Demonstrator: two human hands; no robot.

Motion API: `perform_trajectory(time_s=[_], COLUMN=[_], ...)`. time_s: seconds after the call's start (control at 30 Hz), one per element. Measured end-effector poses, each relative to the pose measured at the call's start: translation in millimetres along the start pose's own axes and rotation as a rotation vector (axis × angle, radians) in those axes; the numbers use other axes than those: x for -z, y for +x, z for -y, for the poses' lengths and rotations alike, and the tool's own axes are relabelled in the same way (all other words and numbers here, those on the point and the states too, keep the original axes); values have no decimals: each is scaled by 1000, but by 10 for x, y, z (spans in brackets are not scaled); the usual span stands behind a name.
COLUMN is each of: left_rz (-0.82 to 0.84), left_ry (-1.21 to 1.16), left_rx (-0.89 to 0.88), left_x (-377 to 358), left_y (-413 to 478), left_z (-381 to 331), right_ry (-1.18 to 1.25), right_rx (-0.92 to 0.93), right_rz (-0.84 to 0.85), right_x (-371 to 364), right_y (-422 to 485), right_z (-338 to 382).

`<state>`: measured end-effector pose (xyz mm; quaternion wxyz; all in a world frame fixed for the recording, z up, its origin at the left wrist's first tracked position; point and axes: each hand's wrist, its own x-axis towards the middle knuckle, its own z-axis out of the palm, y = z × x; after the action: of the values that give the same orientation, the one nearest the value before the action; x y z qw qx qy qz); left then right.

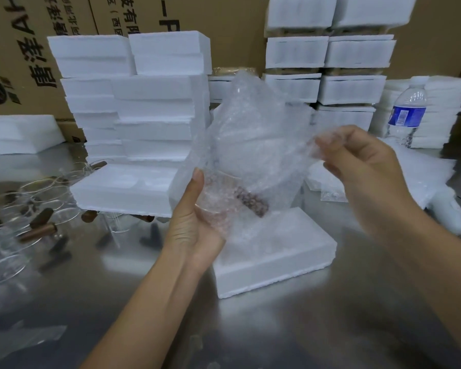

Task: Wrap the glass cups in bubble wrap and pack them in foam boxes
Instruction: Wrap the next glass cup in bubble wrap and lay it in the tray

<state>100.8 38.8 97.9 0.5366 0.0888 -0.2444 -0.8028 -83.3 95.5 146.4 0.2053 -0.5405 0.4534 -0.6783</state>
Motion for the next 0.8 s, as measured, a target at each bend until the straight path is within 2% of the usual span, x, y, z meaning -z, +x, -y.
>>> perform_trajectory(time_s=[0.27, 0.4, 0.47, 0.63, 0.73, 0.8], left_rz=[7, -10, -2, 8, -10, -15], left_ry=[-42, -9, 8, 178, 293, 380], left_rx=[-10, -80, -127, -164, -165, -184], left_x=[-21, -49, -45, -62, -90, -84], left_y=[6, -1, -2, -34, -47, -37], left_z=[71, 48, 26, 61, 89, 94], right_ry=[40, -20, -67, -80, -25, 33], right_rx=[93, 20, 1, 51, 93, 39], right_rz=[-48, -98, -66, 179, 133, 50], right_x=[-364, -450, -459, -457, -465, -447], right_y=[317, 162, -31, -344, -356, -343], right_z=[376, 194, -6, -325, -319, -337])
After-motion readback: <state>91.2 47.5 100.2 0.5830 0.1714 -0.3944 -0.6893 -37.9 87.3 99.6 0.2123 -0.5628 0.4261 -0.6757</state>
